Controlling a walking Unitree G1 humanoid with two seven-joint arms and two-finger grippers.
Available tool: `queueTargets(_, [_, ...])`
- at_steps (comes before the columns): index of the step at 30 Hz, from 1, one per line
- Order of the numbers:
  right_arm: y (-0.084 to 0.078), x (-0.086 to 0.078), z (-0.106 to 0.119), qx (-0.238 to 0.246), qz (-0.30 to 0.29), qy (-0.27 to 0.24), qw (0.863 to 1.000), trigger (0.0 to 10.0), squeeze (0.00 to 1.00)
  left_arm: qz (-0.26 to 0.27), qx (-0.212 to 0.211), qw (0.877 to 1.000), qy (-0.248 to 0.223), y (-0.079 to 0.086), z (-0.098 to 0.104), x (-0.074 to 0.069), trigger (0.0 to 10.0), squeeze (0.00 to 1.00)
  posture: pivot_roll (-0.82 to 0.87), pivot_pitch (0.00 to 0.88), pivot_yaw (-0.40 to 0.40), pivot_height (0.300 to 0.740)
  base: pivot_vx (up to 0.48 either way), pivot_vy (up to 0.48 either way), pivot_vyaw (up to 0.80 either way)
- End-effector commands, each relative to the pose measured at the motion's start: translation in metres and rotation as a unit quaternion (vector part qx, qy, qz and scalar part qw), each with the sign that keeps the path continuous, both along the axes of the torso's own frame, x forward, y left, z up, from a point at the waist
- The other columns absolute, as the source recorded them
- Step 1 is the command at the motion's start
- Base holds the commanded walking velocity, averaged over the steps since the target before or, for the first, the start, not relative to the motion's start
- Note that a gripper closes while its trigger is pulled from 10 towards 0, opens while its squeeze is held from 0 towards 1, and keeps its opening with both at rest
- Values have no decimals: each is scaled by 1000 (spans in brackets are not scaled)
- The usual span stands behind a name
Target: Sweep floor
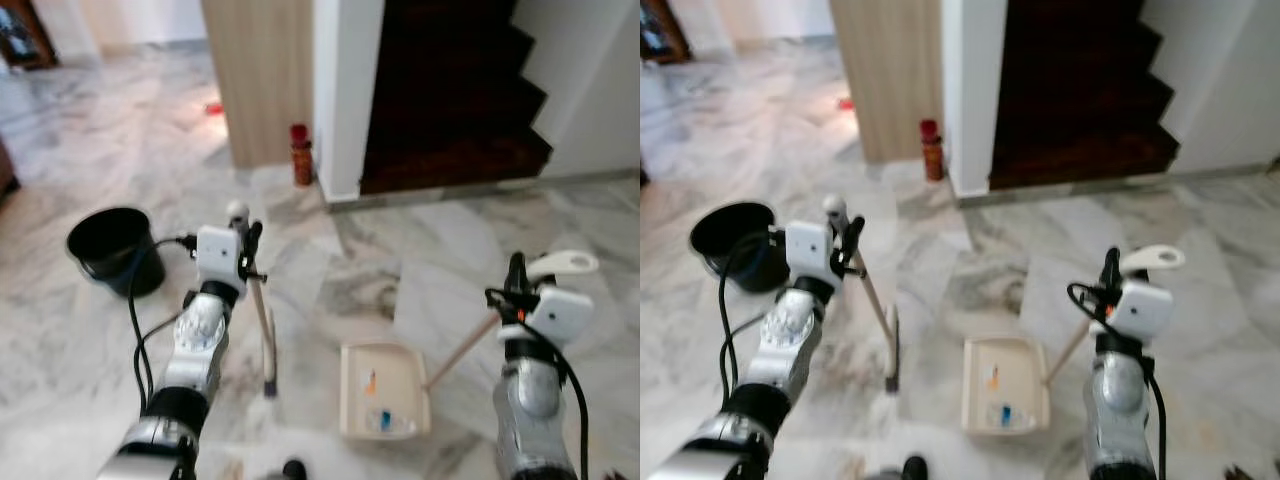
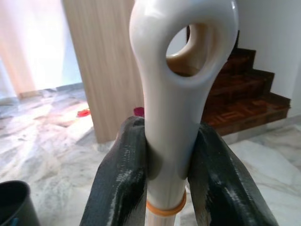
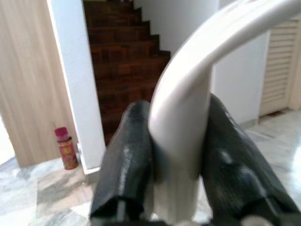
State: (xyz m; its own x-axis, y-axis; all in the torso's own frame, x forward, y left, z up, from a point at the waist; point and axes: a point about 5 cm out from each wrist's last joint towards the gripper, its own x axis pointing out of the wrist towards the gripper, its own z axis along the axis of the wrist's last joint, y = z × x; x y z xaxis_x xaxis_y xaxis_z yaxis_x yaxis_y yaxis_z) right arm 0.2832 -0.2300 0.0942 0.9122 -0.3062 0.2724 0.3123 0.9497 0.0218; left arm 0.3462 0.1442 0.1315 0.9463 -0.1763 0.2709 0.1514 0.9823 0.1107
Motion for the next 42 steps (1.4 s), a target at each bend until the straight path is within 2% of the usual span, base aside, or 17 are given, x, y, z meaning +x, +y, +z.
queueTargets(1, [-1, 2, 15, -6, -3, -40, 999, 10000, 0, -3, 3, 1000, -27, -1, 13, 3, 10000, 0, 38, 38, -6, 740, 0, 0, 450])
queueTargets(28, [2, 3, 13, 5, -3, -32, 999, 10000, 0, 2, 5, 1000, -24, 1, 14, 2, 10000, 0, 57, 89, -12, 740, 0, 0, 443])
queueTargets(35, [0, 3, 14, 14, -9, -35, 999, 10000, 0, -2, 9, 1000, -21, 3, 13, 2, 10000, 0, 53, 96, -14, 740, 0, 0, 0])
queueTargets(42, [-2, 1, 13, 19, -15, -33, 999, 10000, 0, -21, 4, 1000, -18, -3, 13, 2, 10000, 0, 52, 105, -9, 740, 0, 0, 0])
